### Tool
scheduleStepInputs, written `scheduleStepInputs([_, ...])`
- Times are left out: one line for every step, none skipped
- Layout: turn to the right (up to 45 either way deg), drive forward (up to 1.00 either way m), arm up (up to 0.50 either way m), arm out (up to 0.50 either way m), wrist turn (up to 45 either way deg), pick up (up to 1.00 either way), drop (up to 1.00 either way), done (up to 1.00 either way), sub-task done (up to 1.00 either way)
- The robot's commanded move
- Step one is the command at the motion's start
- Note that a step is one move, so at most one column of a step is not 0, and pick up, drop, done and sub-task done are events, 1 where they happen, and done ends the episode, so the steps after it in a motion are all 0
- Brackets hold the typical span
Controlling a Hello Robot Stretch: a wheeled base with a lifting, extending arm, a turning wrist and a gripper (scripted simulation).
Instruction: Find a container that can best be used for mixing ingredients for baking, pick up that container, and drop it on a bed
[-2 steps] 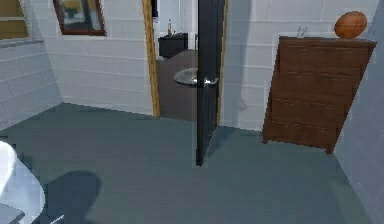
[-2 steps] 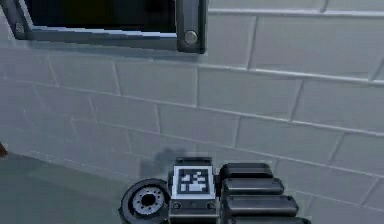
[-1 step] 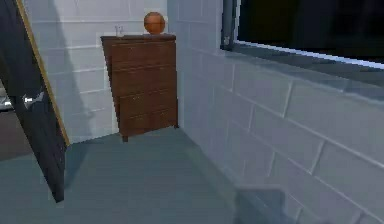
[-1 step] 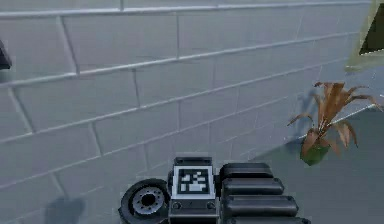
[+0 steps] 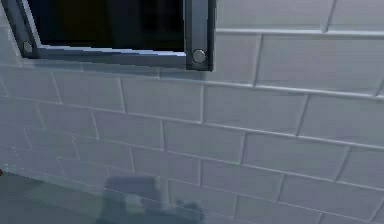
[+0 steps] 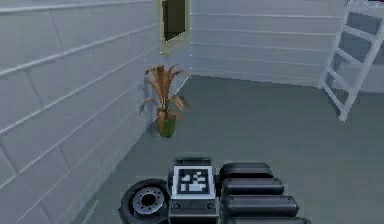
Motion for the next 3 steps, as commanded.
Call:
scheduleStepInputs([15.0, 0.0, 0.0, 0.0, 0.0, 0.0, 0.0, 0.0, 0.0])
scheduleStepInputs([0.0, 0.05, 0.0, 0.0, 0.0, 0.0, 0.0, 0.0, 0.0])
scheduleStepInputs([-45.0, 0.0, 0.0, 0.0, 0.0, 0.0, 0.0, 0.0, 0.0])
